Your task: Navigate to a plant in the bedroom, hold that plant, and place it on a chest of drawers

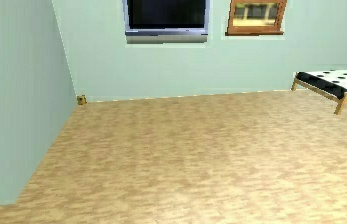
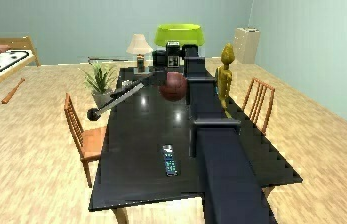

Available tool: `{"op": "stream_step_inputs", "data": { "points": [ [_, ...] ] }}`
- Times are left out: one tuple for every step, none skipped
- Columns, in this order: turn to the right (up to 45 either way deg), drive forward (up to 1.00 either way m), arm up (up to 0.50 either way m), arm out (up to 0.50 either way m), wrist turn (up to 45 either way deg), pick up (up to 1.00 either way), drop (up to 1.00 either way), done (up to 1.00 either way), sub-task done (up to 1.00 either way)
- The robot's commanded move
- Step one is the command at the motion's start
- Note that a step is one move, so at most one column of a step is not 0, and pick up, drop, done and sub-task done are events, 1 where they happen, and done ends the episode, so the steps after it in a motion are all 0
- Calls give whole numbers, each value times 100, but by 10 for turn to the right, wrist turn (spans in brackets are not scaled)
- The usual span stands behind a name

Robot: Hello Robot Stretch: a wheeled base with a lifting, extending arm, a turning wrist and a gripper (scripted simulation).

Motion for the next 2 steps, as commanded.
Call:
{"op": "stream_step_inputs", "data": {
  "points": [
    [0, 0, 0, 0, -390, 0, 0, 0, 0],
    [0, 0, 0, -44, 0, 0, 0, 0, 0]
  ]
}}
